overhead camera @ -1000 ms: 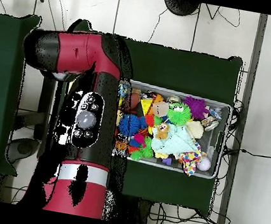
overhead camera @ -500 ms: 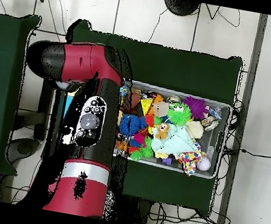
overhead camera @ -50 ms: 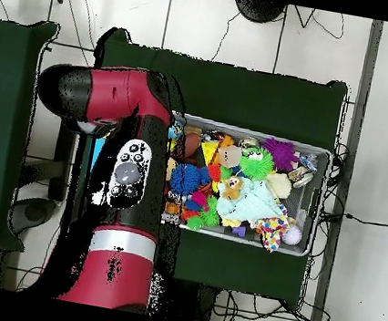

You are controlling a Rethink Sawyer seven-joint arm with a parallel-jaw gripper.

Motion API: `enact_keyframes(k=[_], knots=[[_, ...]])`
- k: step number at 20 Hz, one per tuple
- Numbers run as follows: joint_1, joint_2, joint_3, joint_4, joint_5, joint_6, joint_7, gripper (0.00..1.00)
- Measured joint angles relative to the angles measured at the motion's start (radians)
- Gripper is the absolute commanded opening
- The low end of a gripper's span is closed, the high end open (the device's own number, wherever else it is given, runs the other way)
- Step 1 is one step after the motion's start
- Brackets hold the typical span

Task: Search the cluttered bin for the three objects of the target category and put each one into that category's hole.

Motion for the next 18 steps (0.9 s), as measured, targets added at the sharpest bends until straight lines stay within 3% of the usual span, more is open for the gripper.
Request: enact_keyframes(k=[4,8,13,18], knots=[[-0.005,0.0,0.031,0.004,0.013,-0.007,0.0,0.0],[-0.033,-0.006,0.069,0.04,0.036,-0.083,0.0,0.0],[-0.08,0.001,0.113,0.106,0.042,-0.296,0.0,0.0],[-0.072,0.02,0.108,0.122,0.01,-0.4,0.0,0.0]])
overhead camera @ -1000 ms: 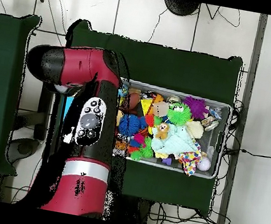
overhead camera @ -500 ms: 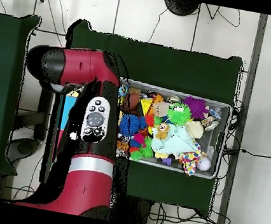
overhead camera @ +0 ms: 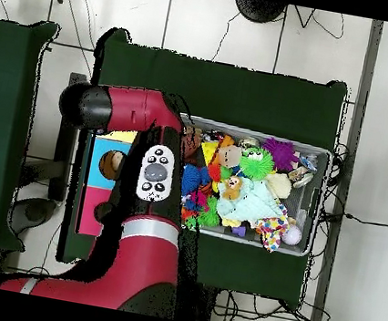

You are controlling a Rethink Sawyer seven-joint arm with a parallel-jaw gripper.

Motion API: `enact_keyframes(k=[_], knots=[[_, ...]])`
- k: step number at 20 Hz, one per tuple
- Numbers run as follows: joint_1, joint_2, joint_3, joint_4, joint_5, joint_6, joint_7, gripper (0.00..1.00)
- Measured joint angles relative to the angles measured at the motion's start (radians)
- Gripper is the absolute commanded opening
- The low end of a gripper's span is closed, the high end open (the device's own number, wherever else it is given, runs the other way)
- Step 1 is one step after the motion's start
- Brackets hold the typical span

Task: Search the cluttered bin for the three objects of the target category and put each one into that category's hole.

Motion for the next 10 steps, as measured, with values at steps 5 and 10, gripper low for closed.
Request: enact_keyframes(k=[5,10], knots=[[0.035,0.011,-0.005,-0.007,-0.061,-0.012,0.0,0.0],[0.036,0.006,-0.004,-0.008,-0.076,-0.007,0.0,0.0]])
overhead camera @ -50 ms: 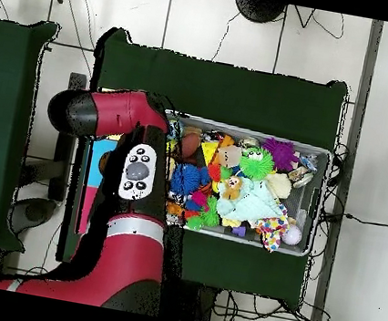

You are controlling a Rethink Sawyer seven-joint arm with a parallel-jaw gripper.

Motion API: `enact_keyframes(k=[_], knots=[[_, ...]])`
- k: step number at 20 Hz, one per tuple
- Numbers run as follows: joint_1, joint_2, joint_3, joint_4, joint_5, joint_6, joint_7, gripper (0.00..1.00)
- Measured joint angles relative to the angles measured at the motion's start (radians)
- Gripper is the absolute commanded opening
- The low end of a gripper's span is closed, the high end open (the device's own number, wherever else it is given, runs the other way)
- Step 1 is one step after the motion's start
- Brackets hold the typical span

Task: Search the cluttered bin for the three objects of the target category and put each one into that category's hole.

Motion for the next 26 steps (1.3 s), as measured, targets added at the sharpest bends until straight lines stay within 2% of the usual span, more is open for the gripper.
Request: enact_keyframes(k=[7,15,17,26], knots=[[0.006,-0.023,-0.007,-0.02,-0.002,0.067,0.0,0.0],[0.055,-0.057,-0.065,-0.113,-0.04,0.221,0.0,0.0],[0.064,-0.067,-0.074,-0.158,-0.041,0.253,0.0,0.0],[0.065,-0.098,-0.087,-0.243,-0.045,0.255,0.0,0.0]])
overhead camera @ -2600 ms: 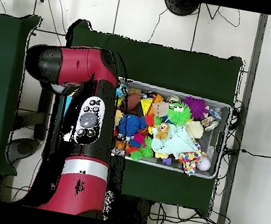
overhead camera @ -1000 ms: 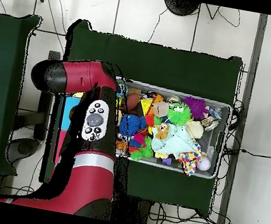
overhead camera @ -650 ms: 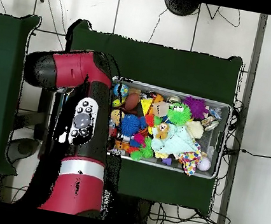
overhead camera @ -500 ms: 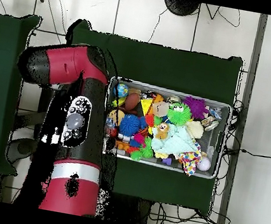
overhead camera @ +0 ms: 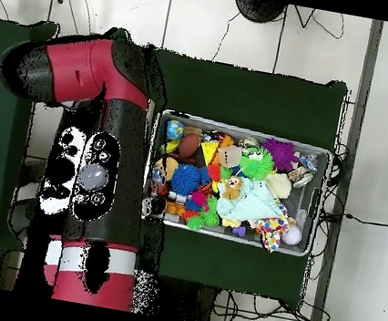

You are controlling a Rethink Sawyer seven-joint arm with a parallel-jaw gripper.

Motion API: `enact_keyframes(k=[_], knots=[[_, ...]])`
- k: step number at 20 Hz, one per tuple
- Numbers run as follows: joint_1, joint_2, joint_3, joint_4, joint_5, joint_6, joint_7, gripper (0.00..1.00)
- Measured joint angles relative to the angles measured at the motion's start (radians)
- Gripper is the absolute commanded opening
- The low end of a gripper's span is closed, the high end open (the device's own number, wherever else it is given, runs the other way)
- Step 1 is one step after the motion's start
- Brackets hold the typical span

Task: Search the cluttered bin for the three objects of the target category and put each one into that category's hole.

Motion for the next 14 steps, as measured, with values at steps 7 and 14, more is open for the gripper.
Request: enact_keyframes(k=[7,14], knots=[[-0.015,0.013,0.014,-0.075,0.028,0.166,0.0,0.0],[-0.034,0.048,0.03,-0.09,0.072,0.342,0.0,0.0]])
